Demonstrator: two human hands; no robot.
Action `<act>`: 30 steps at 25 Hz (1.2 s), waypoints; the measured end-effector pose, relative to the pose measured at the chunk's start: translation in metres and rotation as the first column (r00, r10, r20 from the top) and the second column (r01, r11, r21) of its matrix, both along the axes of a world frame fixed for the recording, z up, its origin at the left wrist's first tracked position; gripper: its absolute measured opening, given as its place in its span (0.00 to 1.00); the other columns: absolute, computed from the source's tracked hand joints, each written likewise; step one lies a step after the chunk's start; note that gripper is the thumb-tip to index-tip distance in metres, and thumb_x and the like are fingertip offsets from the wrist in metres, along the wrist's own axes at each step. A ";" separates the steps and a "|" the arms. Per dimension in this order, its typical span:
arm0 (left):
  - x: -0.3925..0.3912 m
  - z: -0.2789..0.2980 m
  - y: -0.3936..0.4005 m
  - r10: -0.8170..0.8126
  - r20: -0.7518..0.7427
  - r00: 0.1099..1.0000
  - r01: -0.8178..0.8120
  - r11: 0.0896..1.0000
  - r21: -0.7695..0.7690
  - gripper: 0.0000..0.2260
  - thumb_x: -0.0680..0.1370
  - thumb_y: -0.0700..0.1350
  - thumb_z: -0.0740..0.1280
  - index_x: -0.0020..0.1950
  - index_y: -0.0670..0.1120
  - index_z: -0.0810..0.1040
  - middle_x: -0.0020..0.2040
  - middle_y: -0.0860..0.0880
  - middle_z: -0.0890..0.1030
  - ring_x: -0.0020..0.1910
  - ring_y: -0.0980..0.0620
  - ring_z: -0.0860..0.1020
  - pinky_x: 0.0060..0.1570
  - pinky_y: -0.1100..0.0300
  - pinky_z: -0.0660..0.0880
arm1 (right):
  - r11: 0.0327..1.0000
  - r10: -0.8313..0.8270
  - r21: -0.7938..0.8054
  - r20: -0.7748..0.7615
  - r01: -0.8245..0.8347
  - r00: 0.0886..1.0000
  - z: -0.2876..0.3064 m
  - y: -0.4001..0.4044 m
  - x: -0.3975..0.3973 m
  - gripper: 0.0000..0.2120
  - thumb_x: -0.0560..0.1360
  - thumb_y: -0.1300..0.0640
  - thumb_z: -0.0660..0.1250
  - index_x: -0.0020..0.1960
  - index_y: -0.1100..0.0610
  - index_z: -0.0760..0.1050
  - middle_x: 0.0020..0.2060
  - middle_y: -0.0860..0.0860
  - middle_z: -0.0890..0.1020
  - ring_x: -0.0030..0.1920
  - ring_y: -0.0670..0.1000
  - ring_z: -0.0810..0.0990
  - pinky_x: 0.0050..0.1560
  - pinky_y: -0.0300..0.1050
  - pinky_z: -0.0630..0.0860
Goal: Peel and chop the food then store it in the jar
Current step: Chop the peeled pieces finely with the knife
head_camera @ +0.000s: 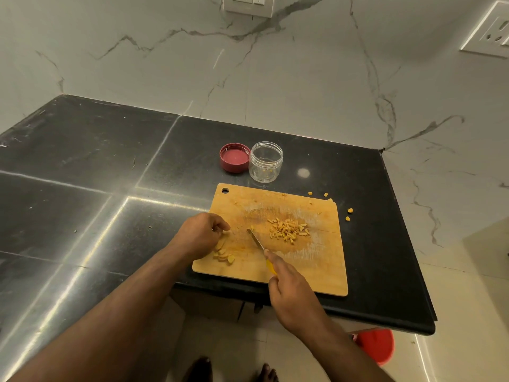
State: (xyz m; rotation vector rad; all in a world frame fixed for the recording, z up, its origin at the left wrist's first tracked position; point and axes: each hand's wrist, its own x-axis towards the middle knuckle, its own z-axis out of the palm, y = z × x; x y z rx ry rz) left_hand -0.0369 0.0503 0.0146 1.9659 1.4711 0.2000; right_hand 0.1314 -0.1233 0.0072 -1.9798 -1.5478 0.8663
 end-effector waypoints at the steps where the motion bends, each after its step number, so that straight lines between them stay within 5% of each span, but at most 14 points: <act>1: -0.001 0.001 0.000 -0.002 0.004 1.000 0.002 1.000 0.003 0.12 0.81 0.39 0.64 0.58 0.51 0.83 0.61 0.49 0.82 0.58 0.52 0.78 0.47 0.64 0.71 | 0.999 -0.046 0.009 0.011 0.046 0.999 0.000 0.000 0.003 0.25 0.83 0.58 0.54 0.79 0.48 0.57 0.73 0.48 0.67 0.69 0.45 0.68 0.68 0.37 0.66; 6: 0.012 0.008 -0.006 -0.082 0.057 0.995 0.080 0.996 0.034 0.15 0.82 0.39 0.62 0.60 0.54 0.83 0.63 0.52 0.80 0.60 0.53 0.77 0.49 0.65 0.72 | 0.995 -0.089 0.053 0.003 0.089 0.996 0.006 -0.010 0.006 0.25 0.83 0.57 0.56 0.78 0.44 0.58 0.66 0.43 0.71 0.59 0.37 0.69 0.59 0.28 0.67; 10: 0.031 0.015 -0.014 -0.229 0.068 0.971 0.224 0.972 0.075 0.21 0.80 0.36 0.62 0.66 0.58 0.78 0.60 0.54 0.76 0.60 0.55 0.74 0.55 0.64 0.71 | 0.994 -0.079 0.091 0.120 0.069 0.990 0.007 -0.013 0.003 0.25 0.82 0.54 0.56 0.76 0.37 0.58 0.50 0.40 0.70 0.42 0.44 0.74 0.41 0.40 0.75; 13: 0.036 0.014 -0.012 -0.276 0.017 0.961 0.272 0.955 0.114 0.22 0.80 0.35 0.62 0.65 0.58 0.80 0.60 0.54 0.75 0.58 0.56 0.74 0.56 0.63 0.73 | 0.994 -0.065 0.098 0.220 0.044 0.973 0.009 -0.015 0.006 0.24 0.83 0.54 0.57 0.76 0.37 0.59 0.47 0.42 0.67 0.37 0.48 0.73 0.35 0.43 0.75; 21: 0.046 0.016 -0.009 -0.238 -0.044 0.970 0.242 0.964 0.109 0.19 0.81 0.39 0.63 0.70 0.55 0.76 0.63 0.52 0.75 0.61 0.53 0.74 0.62 0.59 0.74 | 0.991 -0.122 0.084 0.191 0.108 0.974 0.012 -0.020 0.016 0.24 0.82 0.54 0.57 0.75 0.38 0.61 0.46 0.42 0.67 0.38 0.47 0.74 0.38 0.43 0.75; 30: 0.050 0.014 -0.013 -0.304 0.023 0.953 0.299 0.946 0.123 0.19 0.79 0.36 0.64 0.63 0.55 0.82 0.62 0.53 0.77 0.60 0.54 0.75 0.60 0.58 0.75 | 0.991 -0.119 0.080 0.176 0.106 0.977 0.014 -0.018 0.019 0.23 0.82 0.53 0.57 0.75 0.36 0.62 0.45 0.41 0.67 0.38 0.47 0.73 0.36 0.40 0.74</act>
